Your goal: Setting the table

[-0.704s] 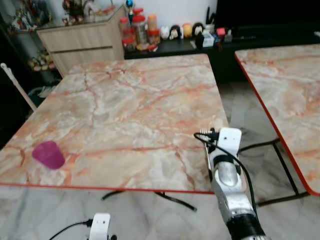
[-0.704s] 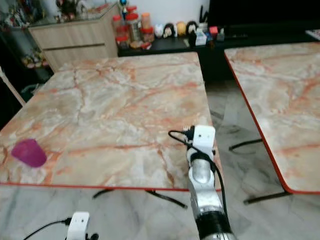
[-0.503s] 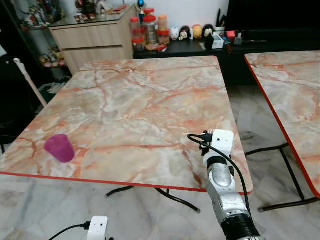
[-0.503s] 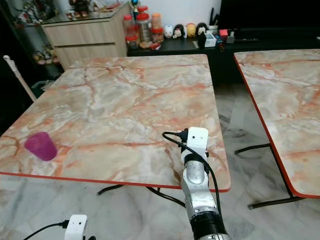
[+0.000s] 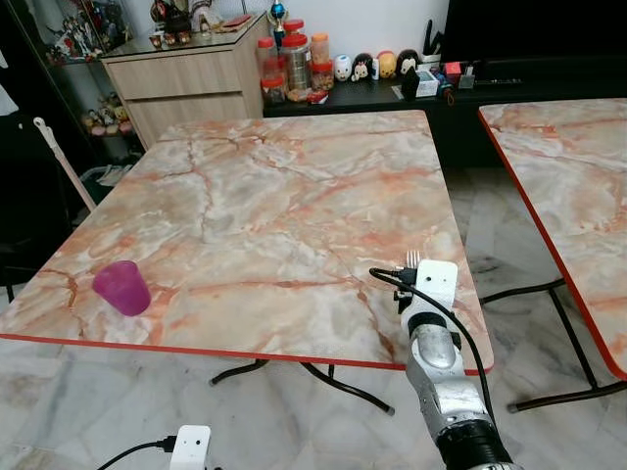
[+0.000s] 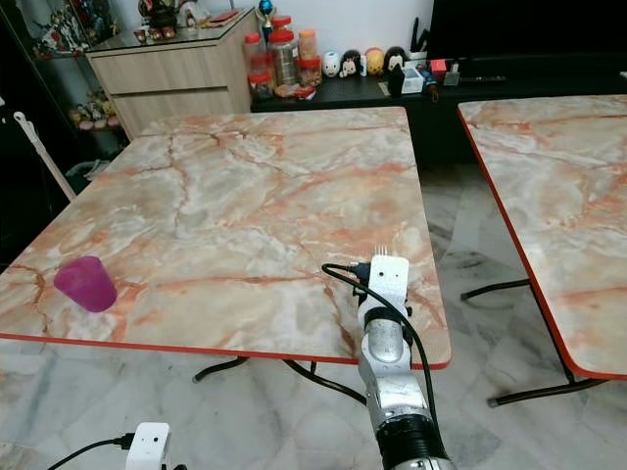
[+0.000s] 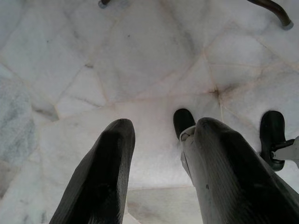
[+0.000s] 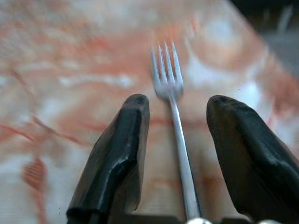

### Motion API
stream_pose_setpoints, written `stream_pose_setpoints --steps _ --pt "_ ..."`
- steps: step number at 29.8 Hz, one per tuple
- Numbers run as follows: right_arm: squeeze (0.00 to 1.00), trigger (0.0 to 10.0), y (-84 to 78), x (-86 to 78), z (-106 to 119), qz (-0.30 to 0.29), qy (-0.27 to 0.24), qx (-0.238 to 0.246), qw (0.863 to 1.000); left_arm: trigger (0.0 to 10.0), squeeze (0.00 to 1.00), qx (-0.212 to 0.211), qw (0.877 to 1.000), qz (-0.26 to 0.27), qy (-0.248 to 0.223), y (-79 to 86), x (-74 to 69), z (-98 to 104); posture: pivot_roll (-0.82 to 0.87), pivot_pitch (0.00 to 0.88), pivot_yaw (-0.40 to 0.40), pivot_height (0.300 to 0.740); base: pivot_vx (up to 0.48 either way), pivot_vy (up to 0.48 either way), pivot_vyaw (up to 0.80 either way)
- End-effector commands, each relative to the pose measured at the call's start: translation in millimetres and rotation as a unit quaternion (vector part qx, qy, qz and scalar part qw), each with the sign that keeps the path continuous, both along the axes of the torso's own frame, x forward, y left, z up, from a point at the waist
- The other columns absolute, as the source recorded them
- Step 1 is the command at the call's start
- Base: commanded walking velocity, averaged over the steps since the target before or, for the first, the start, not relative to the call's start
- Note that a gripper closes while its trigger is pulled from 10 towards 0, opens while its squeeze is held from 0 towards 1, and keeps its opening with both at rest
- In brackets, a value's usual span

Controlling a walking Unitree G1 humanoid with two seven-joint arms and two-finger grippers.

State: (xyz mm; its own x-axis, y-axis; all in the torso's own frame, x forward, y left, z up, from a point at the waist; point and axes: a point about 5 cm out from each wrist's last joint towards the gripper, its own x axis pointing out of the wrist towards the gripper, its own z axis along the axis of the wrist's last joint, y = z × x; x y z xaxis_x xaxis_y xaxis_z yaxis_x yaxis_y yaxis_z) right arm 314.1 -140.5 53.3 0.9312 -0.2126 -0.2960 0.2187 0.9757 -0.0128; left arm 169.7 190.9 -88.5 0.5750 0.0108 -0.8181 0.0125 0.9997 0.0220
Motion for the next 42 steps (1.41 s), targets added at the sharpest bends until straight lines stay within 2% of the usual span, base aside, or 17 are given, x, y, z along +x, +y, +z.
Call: stream_pose_setpoints --steps 1,5,27,42 --pt "0.00 10.0 4.1 3.0 1 0.000 0.007 0.007 1.000 10.0 0.00 0.006 1.000 -0.001 0.002 4.9 0.2 1 -0.10 0.000 0.099 0.740 0.000 0.000 0.00" --pt "0.00 10.0 5.5 6.5 6 0.003 0.003 0.004 1.000 10.0 0.00 0.004 1.000 0.003 0.002 4.2 -0.3 0 -0.10 0.000 0.096 0.740 0.000 0.000 0.00" --pt "0.00 10.0 -1.1 7.1 2 -0.025 0.023 0.005 0.999 10.0 0.00 0.000 1.000 0.005 0.006 4.9 -2.5 -1 -0.09 0.006 0.101 0.740 0.000 0.000 0.00" --pt "0.00 10.0 3.9 12.9 -6 0.000 0.053 0.010 0.999 10.0 0.00 -0.004 1.000 0.001 0.013 3.3 -4.2 -2 -0.09 0.000 0.098 0.740 0.000 0.000 0.00"
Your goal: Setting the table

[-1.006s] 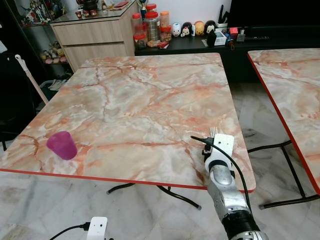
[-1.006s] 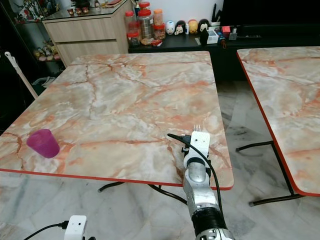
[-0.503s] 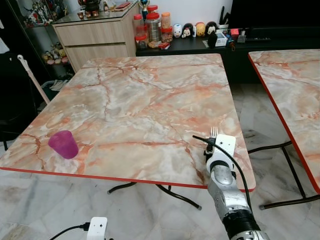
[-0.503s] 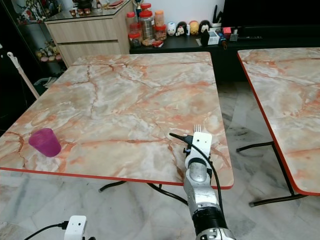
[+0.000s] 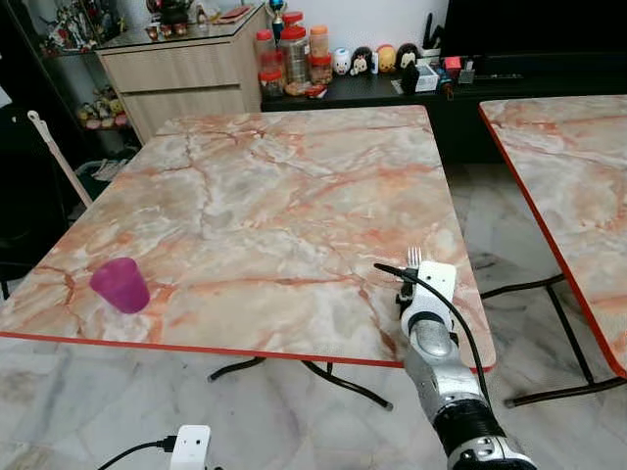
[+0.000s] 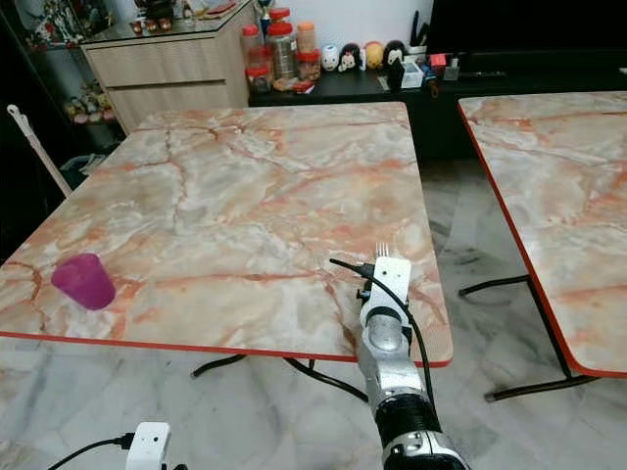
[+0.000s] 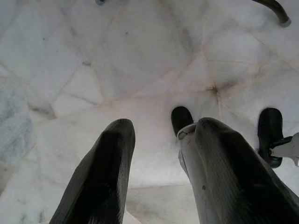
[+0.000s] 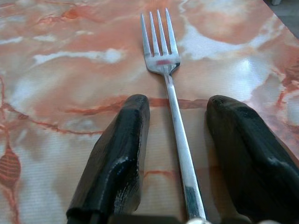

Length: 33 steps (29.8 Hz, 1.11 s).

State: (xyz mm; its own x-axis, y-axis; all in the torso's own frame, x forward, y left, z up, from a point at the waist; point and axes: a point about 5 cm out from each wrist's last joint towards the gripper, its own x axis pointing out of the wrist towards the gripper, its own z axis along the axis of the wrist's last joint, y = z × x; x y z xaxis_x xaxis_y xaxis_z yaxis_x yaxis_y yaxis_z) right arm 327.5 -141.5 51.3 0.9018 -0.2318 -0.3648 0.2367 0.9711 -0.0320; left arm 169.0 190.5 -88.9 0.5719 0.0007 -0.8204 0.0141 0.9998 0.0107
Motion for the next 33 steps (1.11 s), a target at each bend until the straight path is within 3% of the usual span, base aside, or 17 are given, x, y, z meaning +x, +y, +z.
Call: stream_pose_setpoints --steps 1,3,4,9,10,30,33 --pt "0.00 10.0 5.8 -0.8 -5 0.012 0.019 0.012 1.000 10.0 0.00 0.001 1.000 0.002 0.011 3.4 -3.6 -1 -0.09 0.000 0.098 0.740 0.000 0.000 0.00" --pt "0.00 10.0 6.6 -1.3 -7 0.012 0.023 0.013 1.000 10.0 0.00 0.001 1.000 0.002 0.011 3.1 -3.8 -2 -0.09 0.000 0.098 0.740 0.000 0.000 0.00" --pt "0.00 2.4 7.3 -1.7 -7 0.014 0.025 0.013 1.000 10.0 0.00 0.000 1.000 0.002 0.011 2.6 -3.7 -2 -0.09 0.000 0.098 0.740 0.000 0.000 0.00" --pt "0.00 2.4 8.3 -1.8 -9 0.017 0.028 0.011 0.999 10.0 0.00 -0.001 1.000 0.001 0.011 1.9 -3.4 -2 -0.09 0.000 0.098 0.740 0.000 0.000 0.00" --pt "0.00 0.0 11.2 -2.8 -11 0.025 0.030 0.018 0.999 10.0 0.00 -0.006 1.000 -0.003 0.013 0.1 -3.8 -2 -0.09 0.000 0.095 0.740 0.000 0.000 0.00" --pt "0.00 0.0 29.1 4.4 0 0.058 0.006 0.065 0.996 10.0 0.00 -0.008 1.000 -0.001 0.015 -2.6 -2.1 -2 -0.09 0.000 0.089 0.740 0.000 0.000 0.00" --pt "0.00 0.0 30.9 6.0 3 0.069 -0.003 0.053 0.996 10.0 0.00 -0.007 1.000 0.002 0.013 -2.5 -1.0 -1 -0.09 0.000 0.087 0.740 0.000 0.000 0.00"
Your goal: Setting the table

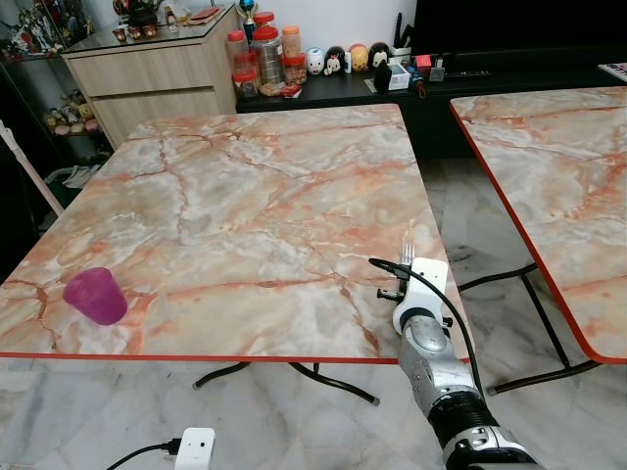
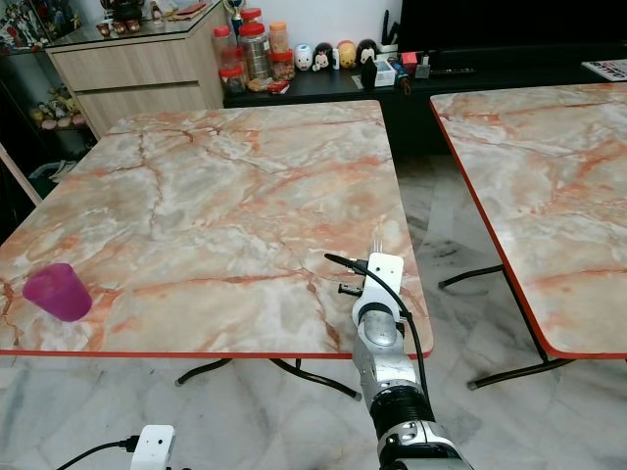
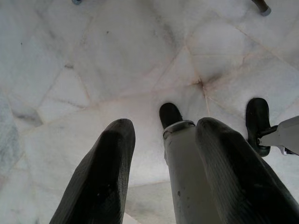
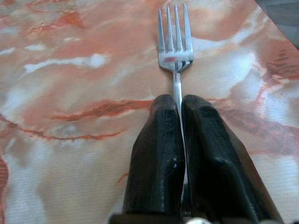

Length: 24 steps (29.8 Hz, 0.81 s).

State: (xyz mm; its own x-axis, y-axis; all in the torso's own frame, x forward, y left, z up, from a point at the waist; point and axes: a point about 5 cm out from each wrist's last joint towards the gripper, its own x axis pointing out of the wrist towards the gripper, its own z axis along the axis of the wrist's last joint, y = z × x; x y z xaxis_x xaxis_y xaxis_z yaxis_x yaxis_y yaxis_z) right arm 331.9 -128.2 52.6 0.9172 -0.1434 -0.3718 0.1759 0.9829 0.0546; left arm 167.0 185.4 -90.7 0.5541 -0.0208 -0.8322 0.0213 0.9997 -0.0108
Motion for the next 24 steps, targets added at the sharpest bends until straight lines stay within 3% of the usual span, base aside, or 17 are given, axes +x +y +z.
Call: stream_pose_setpoints --steps 1,11,12,13,15,16,19,20,22,24 --pt "0.00 0.0 18.9 2.8 5 0.043 -0.009 0.002 0.999 10.0 0.00 0.004 1.000 0.007 0.001 2.5 2.0 1 -0.09 0.000 0.087 0.740 0.000 0.000 0.00" --pt "0.00 0.0 21.3 9.7 26 0.058 -0.080 -0.025 0.995 10.0 0.00 0.007 1.000 0.007 -0.003 1.0 4.0 2 -0.10 0.000 0.085 0.740 0.000 0.000 0.00" --pt "0.00 4.6 21.8 10.4 28 0.061 -0.088 -0.029 0.994 10.0 0.00 0.007 1.000 0.007 -0.003 0.9 4.0 2 -0.10 0.000 0.085 0.740 0.000 0.000 0.00" --pt "0.00 10.0 22.9 12.5 38 0.066 -0.121 -0.045 0.989 10.0 0.00 0.008 1.000 0.007 -0.003 1.2 3.6 1 -0.10 0.000 0.085 0.740 0.000 0.000 0.00" --pt "0.00 10.0 23.8 14.0 50 0.067 -0.160 -0.053 0.983 10.0 0.00 0.008 1.000 0.008 -0.003 1.2 3.5 1 -0.10 0.000 0.084 0.740 0.000 0.000 0.00" --pt "0.00 10.0 25.4 14.9 62 0.076 -0.202 -0.082 0.973 10.0 0.00 0.009 1.000 0.008 -0.004 1.2 3.8 2 -0.10 0.000 0.084 0.740 0.000 0.000 0.00" --pt "0.00 10.0 29.9 14.7 82 0.090 -0.267 -0.111 0.953 10.0 0.00 0.011 1.000 0.008 -0.006 1.1 4.7 2 -0.10 0.000 0.084 0.740 0.000 0.000 0.00" --pt "0.00 10.0 29.9 14.7 82 0.090 -0.267 -0.111 0.953 10.0 0.00 0.011 1.000 0.008 -0.006 1.1 4.7 2 -0.10 0.000 0.084 0.740 0.000 0.000 0.00" --pt "0.00 10.0 34.6 13.3 96 0.102 -0.314 -0.123 0.936 10.0 0.00 0.015 1.000 0.006 -0.009 1.1 5.9 3 -0.10 0.000 0.085 0.740 0.000 0.000 0.00" --pt "0.00 10.0 36.4 12.4 102 0.106 -0.331 -0.128 0.929 10.0 0.00 0.017 1.000 0.005 -0.010 1.1 6.8 3 -0.10 0.000 0.085 0.740 0.000 0.000 0.00"
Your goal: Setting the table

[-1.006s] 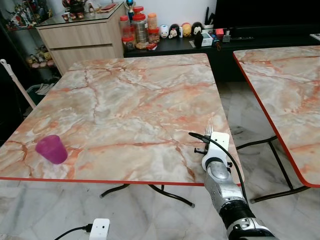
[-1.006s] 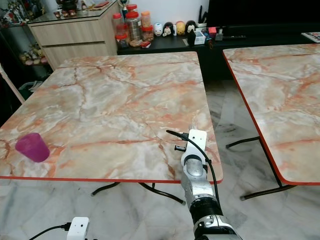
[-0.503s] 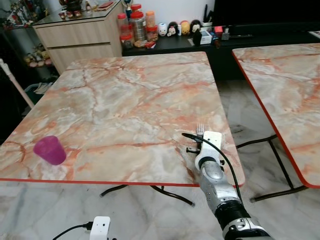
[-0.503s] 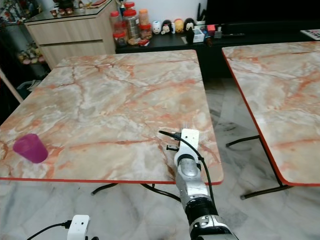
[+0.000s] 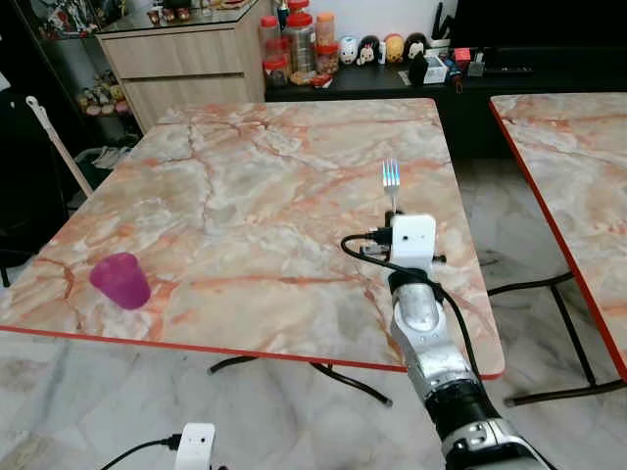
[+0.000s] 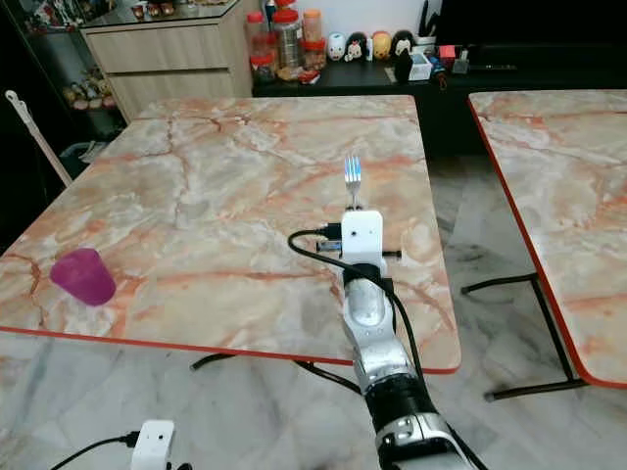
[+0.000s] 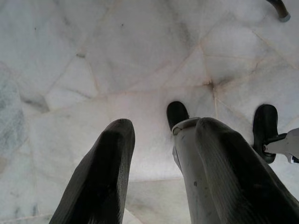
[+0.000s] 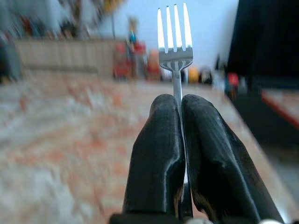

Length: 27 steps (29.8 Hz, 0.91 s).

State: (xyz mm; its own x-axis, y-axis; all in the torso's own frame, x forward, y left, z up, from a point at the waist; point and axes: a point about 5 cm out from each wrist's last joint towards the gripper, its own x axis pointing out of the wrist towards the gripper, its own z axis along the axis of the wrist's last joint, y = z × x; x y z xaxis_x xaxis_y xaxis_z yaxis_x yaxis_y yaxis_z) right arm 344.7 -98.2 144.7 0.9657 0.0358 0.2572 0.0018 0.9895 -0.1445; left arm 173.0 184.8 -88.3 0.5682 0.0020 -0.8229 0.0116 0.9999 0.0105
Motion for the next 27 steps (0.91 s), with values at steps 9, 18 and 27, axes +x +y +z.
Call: stream_pose_setpoints --steps 9,18,27 --pt "0.00 10.0 4.6 -7.0 17 0.012 -0.073 -0.015 0.997 10.0 0.00 0.024 0.999 -0.023 0.005 2.1 1.1 0 -0.10 0.000 0.086 0.740 0.000 -0.090 0.00" --pt "0.00 10.0 -1.0 -8.4 19 0.014 -0.086 -0.022 0.996 10.0 0.00 0.024 1.000 -0.017 0.008 3.0 -1.1 0 -0.11 0.000 0.088 0.740 0.000 -0.474 0.00" --pt "0.00 10.0 -1.3 -8.9 23 0.016 -0.097 -0.033 0.995 10.0 0.00 0.020 1.000 -0.014 0.009 -1.3 -2.1 -1 -0.12 0.000 0.089 0.740 0.000 -0.441 0.00"
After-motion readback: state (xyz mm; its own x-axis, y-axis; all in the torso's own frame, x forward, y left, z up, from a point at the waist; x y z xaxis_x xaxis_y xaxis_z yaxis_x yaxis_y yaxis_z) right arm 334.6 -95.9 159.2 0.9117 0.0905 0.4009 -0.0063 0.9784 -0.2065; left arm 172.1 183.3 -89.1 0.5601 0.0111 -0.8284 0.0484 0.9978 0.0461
